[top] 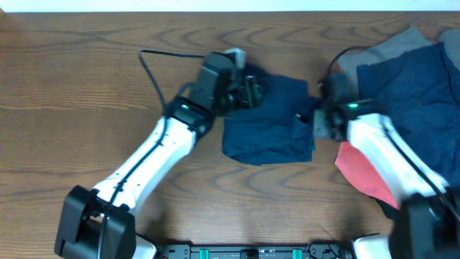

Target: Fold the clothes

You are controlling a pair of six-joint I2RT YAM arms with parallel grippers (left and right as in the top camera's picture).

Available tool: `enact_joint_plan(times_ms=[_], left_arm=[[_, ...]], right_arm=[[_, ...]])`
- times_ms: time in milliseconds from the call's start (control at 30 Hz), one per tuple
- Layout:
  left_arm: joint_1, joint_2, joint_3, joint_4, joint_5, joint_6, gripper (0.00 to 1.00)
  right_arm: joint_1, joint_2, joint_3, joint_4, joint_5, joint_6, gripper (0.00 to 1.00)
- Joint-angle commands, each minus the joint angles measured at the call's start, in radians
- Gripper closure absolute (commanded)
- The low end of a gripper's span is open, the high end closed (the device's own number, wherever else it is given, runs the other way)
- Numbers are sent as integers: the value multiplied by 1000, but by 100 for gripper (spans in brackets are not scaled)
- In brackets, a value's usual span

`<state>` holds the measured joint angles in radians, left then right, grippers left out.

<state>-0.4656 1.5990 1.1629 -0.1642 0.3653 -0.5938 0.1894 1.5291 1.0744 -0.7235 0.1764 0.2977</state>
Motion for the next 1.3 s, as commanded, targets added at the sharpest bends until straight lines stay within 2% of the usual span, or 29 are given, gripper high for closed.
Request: enact_joint_plan(times_ms=[0, 133, 333, 467, 533, 567, 667, 800, 900, 967, 1167, 1267], left_arm=[[45, -2, 21, -57, -26, 39, 39], [61, 30, 21, -121, -28, 95, 38], [61, 122, 20, -179, -43, 115, 38], [61, 204, 20, -225, -45, 114, 38], [61, 241, 20, -255, -44, 114, 40], [61, 256, 20, -269, -39, 114, 44], [60, 290, 20, -315, -34, 114, 51], [60, 303, 20, -364, -34, 114, 56], [55, 303, 20, -426, -34, 114, 70], [45, 303, 20, -496, -9, 114, 75], [-20, 303, 19, -674, 126, 114, 81], [-62, 299, 19, -729, 126, 114, 81]], right_arm=[[-14, -102, 35, 32, -152, -77, 57], [2, -115, 33, 68, -380, -137, 58], [56, -19, 3, 56, -525, -139, 59], [91, 72, -28, 30, -520, -139, 68], [94, 117, -44, -21, -479, -137, 76], [94, 136, -51, -46, -442, -125, 80], [94, 191, -71, -102, -295, -34, 81], [92, 231, -88, -95, -192, 42, 80], [92, 233, -88, -56, -158, 58, 78], [90, 233, -88, -23, -114, 60, 76], [83, 233, -88, 193, 4, 34, 50], [83, 232, -82, 304, -12, -3, 50]])
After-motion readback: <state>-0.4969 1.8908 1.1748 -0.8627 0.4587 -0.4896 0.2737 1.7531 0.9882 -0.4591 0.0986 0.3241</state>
